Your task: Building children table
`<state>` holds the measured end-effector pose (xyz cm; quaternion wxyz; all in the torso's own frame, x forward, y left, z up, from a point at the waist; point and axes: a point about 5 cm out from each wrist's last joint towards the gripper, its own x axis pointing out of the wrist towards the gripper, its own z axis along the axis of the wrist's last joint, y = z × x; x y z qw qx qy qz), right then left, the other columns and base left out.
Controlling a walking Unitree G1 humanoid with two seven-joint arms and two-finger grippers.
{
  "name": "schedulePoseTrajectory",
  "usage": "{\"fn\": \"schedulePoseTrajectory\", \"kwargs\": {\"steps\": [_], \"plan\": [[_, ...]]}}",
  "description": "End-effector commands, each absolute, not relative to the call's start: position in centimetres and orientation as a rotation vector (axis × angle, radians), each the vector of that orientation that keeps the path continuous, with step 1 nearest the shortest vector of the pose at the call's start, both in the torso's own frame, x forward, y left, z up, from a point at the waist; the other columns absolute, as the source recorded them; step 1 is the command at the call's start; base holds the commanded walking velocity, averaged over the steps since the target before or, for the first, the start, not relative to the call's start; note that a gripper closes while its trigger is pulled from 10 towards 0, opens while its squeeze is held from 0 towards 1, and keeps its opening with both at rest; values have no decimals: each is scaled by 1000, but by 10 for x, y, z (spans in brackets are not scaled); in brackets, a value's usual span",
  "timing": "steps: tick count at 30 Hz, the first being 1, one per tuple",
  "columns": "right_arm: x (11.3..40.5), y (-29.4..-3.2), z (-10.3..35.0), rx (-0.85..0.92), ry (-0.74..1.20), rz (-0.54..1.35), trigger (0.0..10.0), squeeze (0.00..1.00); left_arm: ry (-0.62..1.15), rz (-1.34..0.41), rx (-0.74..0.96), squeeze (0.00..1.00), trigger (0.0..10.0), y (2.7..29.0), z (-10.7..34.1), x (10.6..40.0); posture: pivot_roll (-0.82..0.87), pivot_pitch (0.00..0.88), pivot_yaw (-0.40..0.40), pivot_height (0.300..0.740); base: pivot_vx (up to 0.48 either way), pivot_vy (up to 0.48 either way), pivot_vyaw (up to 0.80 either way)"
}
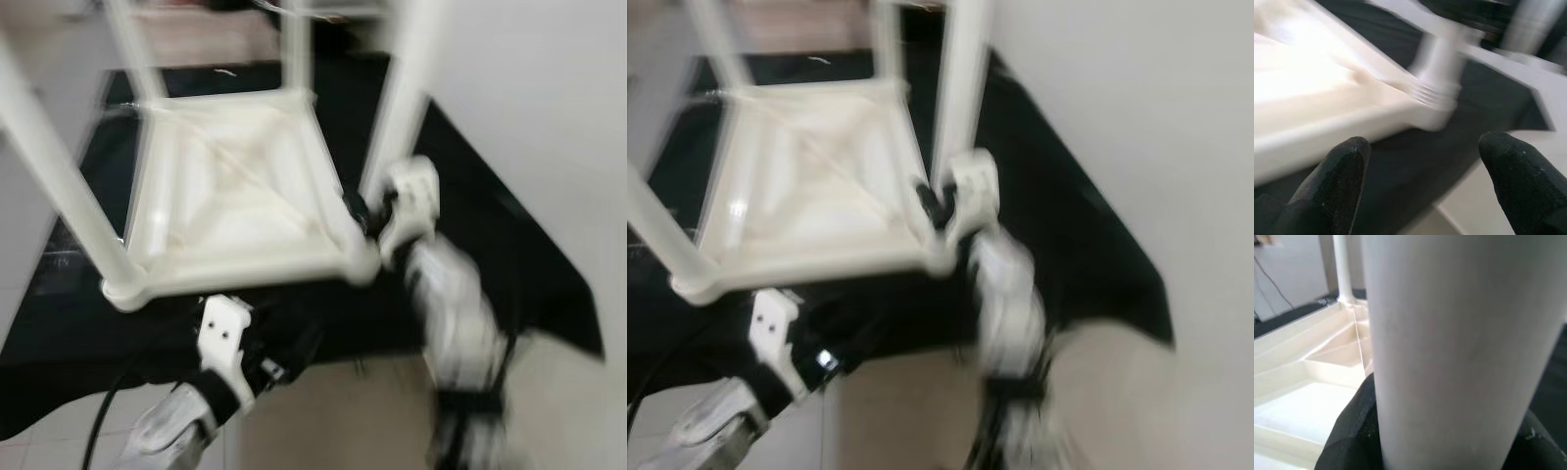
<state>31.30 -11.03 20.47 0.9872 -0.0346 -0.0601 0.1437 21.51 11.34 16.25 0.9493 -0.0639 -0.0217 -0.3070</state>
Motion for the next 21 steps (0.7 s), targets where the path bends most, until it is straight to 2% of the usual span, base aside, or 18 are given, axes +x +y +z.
{"fn": "schedulePoseTrajectory", "kwargs": {"steps": [1, 5, 6, 7, 8, 10, 11, 13, 14, 15, 16, 17, 18, 20, 21], "plan": [[314, -115, 168, -86, 44, 252, 0, 0, -21, -649, -129, 0, 10000, 111, 157, 218, -33, 148, -36, 740, 0, 0, 0], [324, -106, 173, -103, -11, 328, 0, 0, -17, -651, -128, 0, 10000, 112, 155, 225, -43, 122, -37, 740, 0, 0, 0], [327, -99, 175, -81, -18, 367, 8196, 0, -17, -655, -129, 0, 10000, 111, 155, 226, -44, 119, -38, 740, 0, 0, 0], [327, -99, 175, -81, -18, 367, 8196, 0, -17, -655, -129, 0, 10000, 111, 155, 226, -44, 119, -38, 740, 0, 0, 0], [327, -94, 177, -63, -20, 385, 10000, 0, -18, -658, -129, 0, 10000, 110, 155, 227, -44, 119, -38, 740, 0, 0, 0], [324, -85, 183, -44, -41, 428, 10000, 0, -21, -656, -123, 0, 10000, 110, 154, 228, -43, 105, -40, 740, 0, 0, 0], [318, -75, 190, -27, -64, 534, 10000, 1000, -23, -647, -117, 0, 10000, 111, 154, 229, -38, 98, -42, 740, 0, 0, 0], [301, -62, 198, 19, -55, 725, 10000, 1000, -25, -633, -112, 0, 10000, 113, 153, 229, -28, 88, -45, 740, 0, 0, 0], [301, -62, 198, 19, -55, 725, 10000, 1000, -25, -633, -112, 0, 10000, 113, 153, 229, -28, 88, -45, 740, 0, 0, 0], [296, -63, 199, 9, -53, 849, 10000, 1000, -25, -632, -112, 0, 10000, 113, 152, 230, -24, 86, -45, 740, 0, 0, 0], [296, -67, 201, -24, -65, 972, 10000, 1000, -26, -633, -111, 0, 10000, 112, 152, 230, -21, 86, -46, 740, 0, 0, 0], [296, -67, 201, -24, -65, 972, 10000, 1000, -26, -633, -111, 0, 10000, 112, 152, 230, -21, 86, -46, 740, 0, 0, 0], [300, -80, 203, -109, -76, 1146, 10000, 1000, -28, -638, -112, 0, 10000, 111, 152, 230, -12, 95, -52, 740, 0, 0, 0], [302, -83, 204, -127, -77, 1190, 10000, 1000, -28, -639, -113, 0, 10000, 111, 152, 230, -12, 95, -52, 740, 0, 0, 0], [303, -86, 205, -140, -77, 1218, 10000, 0, -28, -640, -114, 0, 10000, 110, 153, 229, -7, 101, -56, 740, 0, 0, 0]]}}
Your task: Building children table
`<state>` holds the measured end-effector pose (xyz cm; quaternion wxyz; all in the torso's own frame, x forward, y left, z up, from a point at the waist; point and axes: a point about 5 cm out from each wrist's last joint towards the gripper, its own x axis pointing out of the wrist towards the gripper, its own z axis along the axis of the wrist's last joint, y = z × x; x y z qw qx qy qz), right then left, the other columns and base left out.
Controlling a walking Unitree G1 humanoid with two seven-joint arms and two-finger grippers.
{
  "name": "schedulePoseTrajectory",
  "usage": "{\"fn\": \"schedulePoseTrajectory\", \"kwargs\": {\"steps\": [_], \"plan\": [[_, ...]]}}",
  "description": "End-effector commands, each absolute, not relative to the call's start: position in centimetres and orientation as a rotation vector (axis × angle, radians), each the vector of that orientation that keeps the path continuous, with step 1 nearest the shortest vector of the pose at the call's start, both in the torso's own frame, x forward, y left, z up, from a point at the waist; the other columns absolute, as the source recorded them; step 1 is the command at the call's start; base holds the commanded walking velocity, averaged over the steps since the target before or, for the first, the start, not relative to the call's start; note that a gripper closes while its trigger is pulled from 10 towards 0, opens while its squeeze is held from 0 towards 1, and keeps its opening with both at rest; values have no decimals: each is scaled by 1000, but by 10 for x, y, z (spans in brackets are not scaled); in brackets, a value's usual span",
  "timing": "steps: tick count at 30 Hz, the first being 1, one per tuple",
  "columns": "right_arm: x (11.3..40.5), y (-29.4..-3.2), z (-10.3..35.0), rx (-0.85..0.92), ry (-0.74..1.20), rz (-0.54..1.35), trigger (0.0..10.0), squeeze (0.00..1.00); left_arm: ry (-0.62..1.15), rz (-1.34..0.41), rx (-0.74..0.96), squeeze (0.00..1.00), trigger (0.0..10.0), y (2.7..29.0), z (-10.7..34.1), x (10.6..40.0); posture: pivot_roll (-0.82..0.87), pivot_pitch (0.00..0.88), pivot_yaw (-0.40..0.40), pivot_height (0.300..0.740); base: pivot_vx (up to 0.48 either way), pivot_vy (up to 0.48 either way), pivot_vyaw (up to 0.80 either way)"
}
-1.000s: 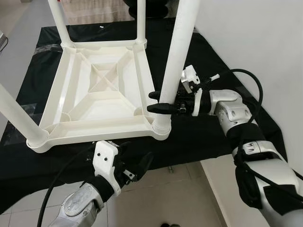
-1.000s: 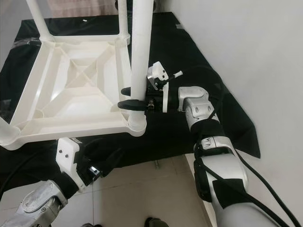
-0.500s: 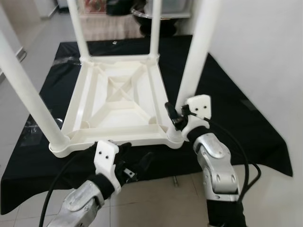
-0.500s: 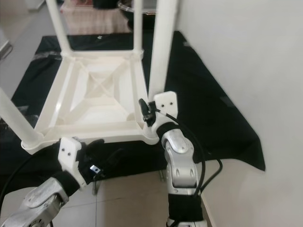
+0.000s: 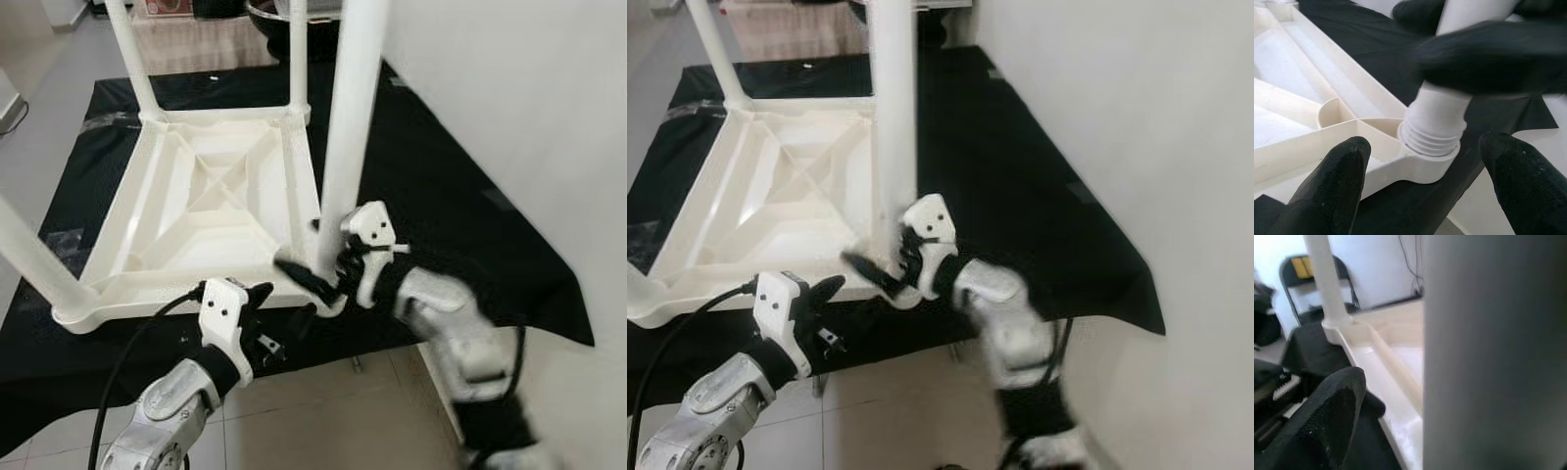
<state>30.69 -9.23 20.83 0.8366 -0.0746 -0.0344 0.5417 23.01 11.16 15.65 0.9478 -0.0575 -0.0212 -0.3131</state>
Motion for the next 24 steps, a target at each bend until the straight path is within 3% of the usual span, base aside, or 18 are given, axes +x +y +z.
{"fn": "schedulePoseTrajectory", "kwargs": {"steps": [1, 7, 15, 16, 17, 18, 24], "plan": [[307, -90, 206, -158, -68, 1245, 10000, 0, -29, -641, -116, 0, 10000, 110, 153, 228, -5, 106, -55, 740, 0, 0, 0], [334, -101, 222, -190, -58, 1294, 10000, 0, -31, -642, -121, 0, 10000, 109, 154, 223, 16, 134, -60, 740, 0, 0, 0], [345, -103, 227, -157, -13, 1409, 10000, 0, -30, -639, -125, 0, 10000, 108, 156, 217, 38, 164, -68, 740, 0, 0, 0], [347, -103, 227, -151, 4, 1429, 9294, 0, -29, -637, -126, 0, 10000, 108, 156, 216, 39, 166, -69, 740, 0, 0, 0], [347, -103, 227, -151, 4, 1429, 9294, 0, -29, -637, -126, 0, 10000, 108, 156, 216, 39, 166, -69, 740, 0, 0, 0], [350, -103, 225, -138, 25, 1461, 0, 0, -28, -636, -127, 0, 10000, 108, 156, 215, 41, 170, -71, 740, 0, 0, 0], [352, -107, 216, -141, 96, 1527, 0, 0, -26, -633, -131, 0, 10000, 108, 157, 213, 37, 184, -71, 740, 0, 0, 0]]}}
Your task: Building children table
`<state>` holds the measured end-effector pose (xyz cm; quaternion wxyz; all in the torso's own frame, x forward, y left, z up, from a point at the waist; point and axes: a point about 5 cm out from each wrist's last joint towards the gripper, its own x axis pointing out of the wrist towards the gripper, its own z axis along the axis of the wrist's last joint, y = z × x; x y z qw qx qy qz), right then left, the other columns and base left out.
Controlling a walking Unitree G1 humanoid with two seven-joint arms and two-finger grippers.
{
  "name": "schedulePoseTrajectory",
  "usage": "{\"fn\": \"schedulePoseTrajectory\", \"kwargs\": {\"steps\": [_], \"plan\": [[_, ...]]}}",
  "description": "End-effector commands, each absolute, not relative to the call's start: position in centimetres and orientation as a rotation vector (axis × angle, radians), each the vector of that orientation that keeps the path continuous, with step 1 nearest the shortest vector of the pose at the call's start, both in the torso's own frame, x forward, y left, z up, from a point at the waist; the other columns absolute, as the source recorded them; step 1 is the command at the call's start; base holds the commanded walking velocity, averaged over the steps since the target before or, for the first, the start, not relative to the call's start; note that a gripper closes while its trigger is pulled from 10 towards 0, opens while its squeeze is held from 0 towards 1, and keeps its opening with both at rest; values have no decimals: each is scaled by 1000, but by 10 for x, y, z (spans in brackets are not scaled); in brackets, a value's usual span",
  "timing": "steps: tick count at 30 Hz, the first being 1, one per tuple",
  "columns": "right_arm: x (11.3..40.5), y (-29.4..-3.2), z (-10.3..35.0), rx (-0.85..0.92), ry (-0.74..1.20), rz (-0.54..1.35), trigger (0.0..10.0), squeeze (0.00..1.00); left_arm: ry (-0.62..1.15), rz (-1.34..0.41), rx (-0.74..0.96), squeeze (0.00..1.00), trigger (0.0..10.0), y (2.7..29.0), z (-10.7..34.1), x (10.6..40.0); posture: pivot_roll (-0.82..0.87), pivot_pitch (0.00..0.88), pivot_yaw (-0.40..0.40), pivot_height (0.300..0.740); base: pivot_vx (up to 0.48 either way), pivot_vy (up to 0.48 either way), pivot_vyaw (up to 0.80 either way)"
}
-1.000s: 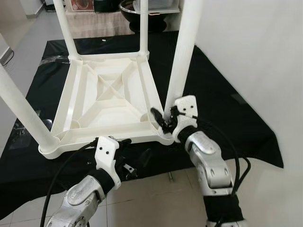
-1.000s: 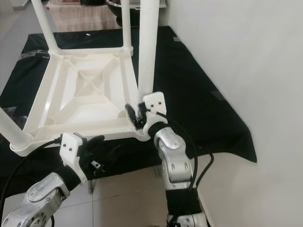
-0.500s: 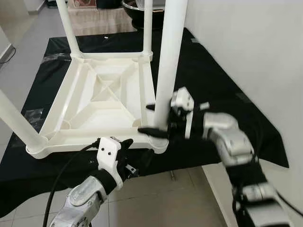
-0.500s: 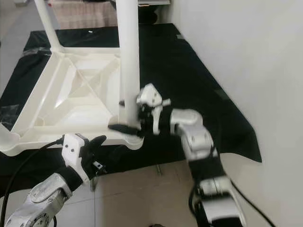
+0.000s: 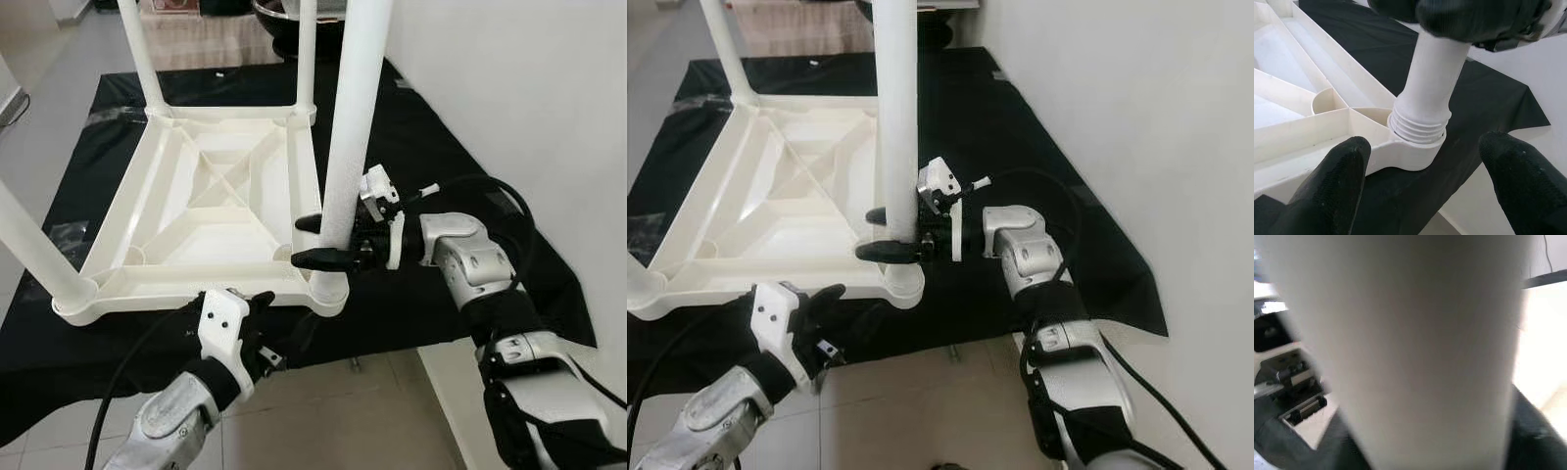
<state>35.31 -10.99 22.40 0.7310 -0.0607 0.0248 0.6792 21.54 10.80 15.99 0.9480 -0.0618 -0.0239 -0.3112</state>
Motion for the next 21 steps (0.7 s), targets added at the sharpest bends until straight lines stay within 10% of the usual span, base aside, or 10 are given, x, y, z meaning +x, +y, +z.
{"fn": "schedulePoseTrajectory", "kwargs": {"steps": [1, 8, 13, 21], "plan": [[352, -107, 216, -141, 96, 1527, 0, 0, -26, -633, -131, 0, 10000, 108, 157, 213, 37, 184, -71, 740, 0, 0, 0], [354, -110, 192, -223, 110, 1126, 0, 0, -24, -631, -130, 0, 10000, 110, 158, 213, 20, 187, -78, 740, 0, 0, 0], [315, -114, 184, -2, 43, 149, 0, 0, -23, -628, -125, 0, 10000, 115, 158, 216, -9, 191, -47, 740, 0, 0, 0], [326, -70, 190, 34, -29, 334, 0, 0, -23, -638, -116, 0, 10000, 113, 156, 228, -24, 132, -36, 740, 0, 0, 0]]}}
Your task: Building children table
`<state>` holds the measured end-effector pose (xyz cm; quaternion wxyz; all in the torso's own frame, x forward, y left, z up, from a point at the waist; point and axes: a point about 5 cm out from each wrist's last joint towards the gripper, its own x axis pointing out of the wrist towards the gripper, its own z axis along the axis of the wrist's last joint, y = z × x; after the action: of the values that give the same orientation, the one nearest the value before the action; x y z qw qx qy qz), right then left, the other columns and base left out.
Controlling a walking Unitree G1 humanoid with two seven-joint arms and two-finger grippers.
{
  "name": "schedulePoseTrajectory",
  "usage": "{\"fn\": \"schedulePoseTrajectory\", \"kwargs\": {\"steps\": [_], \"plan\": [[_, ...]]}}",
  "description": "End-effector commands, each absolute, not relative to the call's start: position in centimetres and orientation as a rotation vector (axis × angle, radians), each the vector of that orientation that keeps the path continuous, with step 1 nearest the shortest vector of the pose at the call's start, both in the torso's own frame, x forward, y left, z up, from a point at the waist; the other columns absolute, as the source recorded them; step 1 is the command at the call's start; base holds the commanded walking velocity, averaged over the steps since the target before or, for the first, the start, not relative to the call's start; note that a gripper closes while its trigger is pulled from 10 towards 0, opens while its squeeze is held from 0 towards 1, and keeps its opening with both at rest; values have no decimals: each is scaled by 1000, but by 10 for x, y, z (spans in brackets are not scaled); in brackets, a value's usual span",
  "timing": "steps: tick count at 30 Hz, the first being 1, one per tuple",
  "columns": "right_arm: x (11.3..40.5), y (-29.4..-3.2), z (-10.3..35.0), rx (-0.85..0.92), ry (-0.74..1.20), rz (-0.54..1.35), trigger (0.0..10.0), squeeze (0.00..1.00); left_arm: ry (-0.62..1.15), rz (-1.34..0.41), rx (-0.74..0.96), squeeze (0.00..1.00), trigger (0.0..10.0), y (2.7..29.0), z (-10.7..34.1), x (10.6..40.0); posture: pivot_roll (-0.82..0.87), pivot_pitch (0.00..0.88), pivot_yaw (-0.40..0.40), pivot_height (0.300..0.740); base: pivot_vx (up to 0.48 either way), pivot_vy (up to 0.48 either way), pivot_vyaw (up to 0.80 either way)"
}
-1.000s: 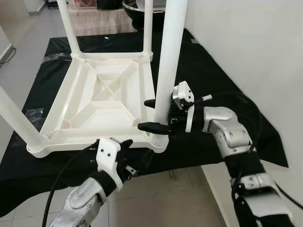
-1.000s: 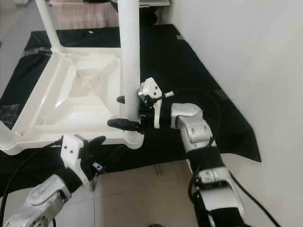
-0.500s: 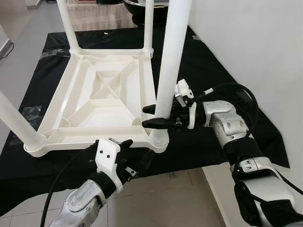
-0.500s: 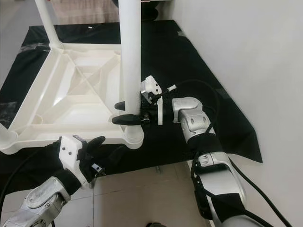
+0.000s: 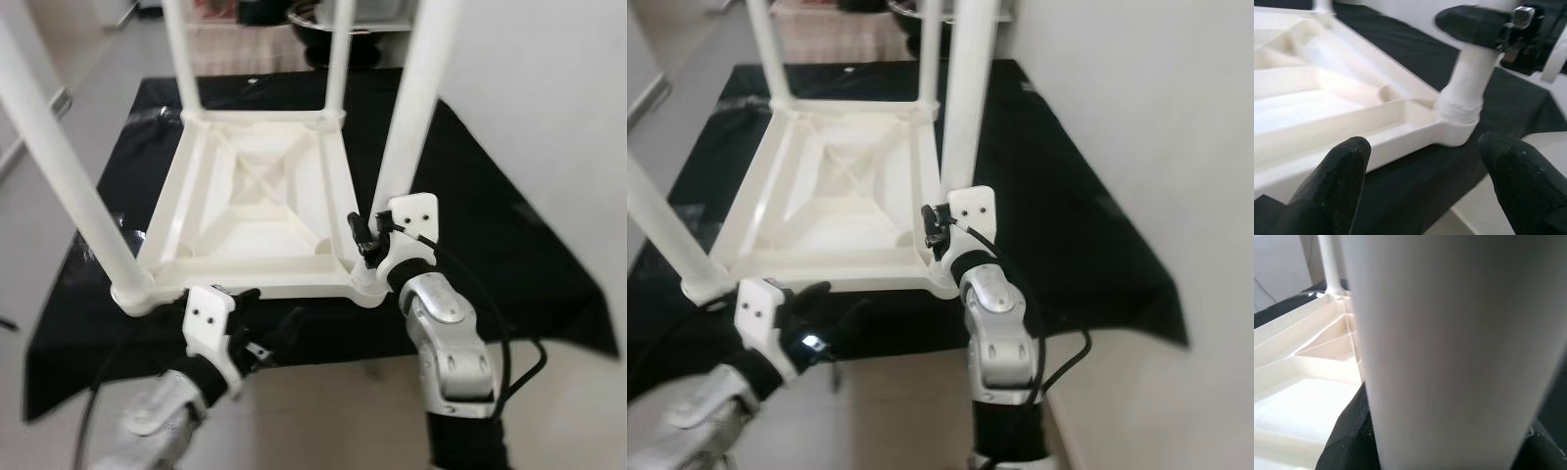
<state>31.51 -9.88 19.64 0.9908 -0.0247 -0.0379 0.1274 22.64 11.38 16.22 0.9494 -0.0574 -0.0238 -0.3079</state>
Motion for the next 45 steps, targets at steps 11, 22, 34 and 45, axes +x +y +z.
{"fn": "schedulePoseTrajectory", "kwargs": {"steps": [11, 22, 34, 45], "plan": [[340, -44, 223, -26, -127, 575, 10000, 1000, -34, -607, -109, 0, 10000, 116, 156, 231, -7, 121, -50, 740, 0, 0, 0], [351, -71, 245, -137, -156, 978, 10000, 0, -35, -616, -112, 0, 10000, 114, 157, 228, -5, 144, -58, 740, 0, 0, 0], [349, -97, 217, -187, 20, 1386, 10000, 0, -31, -620, -107, 0, 10000, 113, 158, 219, 33, 180, -59, 740, 0, 0, 0], [353, -94, 207, -152, 91, 1506, 9529, 0, -19, -621, -105, 0, 10000, 114, 159, 211, 53, 200, -57, 740, 0, 0, 0]]}}
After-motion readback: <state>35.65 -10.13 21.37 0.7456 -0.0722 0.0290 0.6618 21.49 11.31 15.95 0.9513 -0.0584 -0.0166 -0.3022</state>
